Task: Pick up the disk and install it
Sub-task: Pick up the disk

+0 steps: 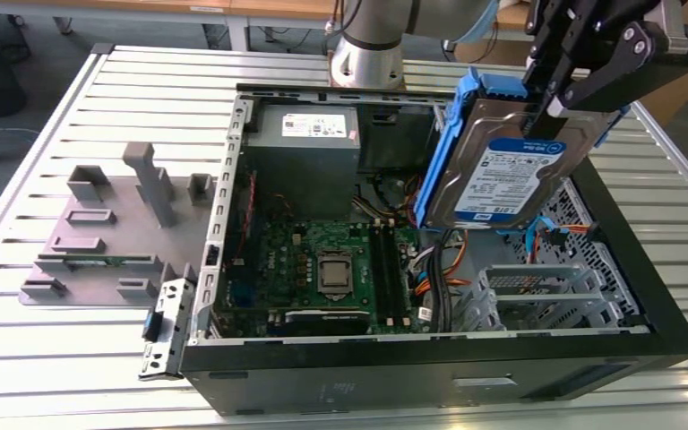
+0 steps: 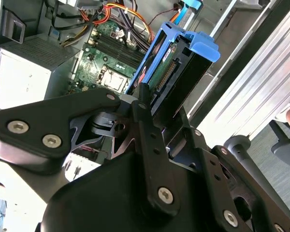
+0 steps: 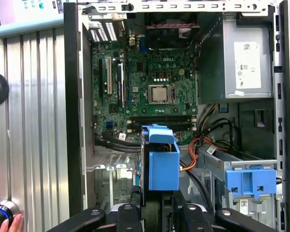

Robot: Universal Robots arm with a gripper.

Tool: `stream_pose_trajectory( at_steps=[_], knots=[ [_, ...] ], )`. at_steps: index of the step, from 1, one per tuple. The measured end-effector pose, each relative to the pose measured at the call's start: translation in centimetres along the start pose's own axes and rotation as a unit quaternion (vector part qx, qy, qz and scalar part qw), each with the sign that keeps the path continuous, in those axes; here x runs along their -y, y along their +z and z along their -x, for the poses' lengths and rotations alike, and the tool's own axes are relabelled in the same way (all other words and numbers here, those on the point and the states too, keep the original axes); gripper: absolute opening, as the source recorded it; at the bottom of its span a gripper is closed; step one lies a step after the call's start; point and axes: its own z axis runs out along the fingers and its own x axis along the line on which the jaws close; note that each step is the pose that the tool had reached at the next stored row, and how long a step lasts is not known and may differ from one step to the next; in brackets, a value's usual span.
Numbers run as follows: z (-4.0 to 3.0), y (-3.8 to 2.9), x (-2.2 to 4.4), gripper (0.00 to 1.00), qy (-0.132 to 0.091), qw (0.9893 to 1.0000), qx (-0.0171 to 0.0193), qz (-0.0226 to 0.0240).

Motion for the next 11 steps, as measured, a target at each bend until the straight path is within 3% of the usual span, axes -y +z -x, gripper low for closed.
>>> stream_pose_trajectory(
  at_steps=[3, 11],
  knots=[
    [0.02, 0.0, 0.3, 0.35, 0.0, 1.0, 0.0, 0.0001],
    [-0.08, -0.01, 0.37, 0.35, 0.0, 1.0, 0.0, 0.0001]
  ],
)
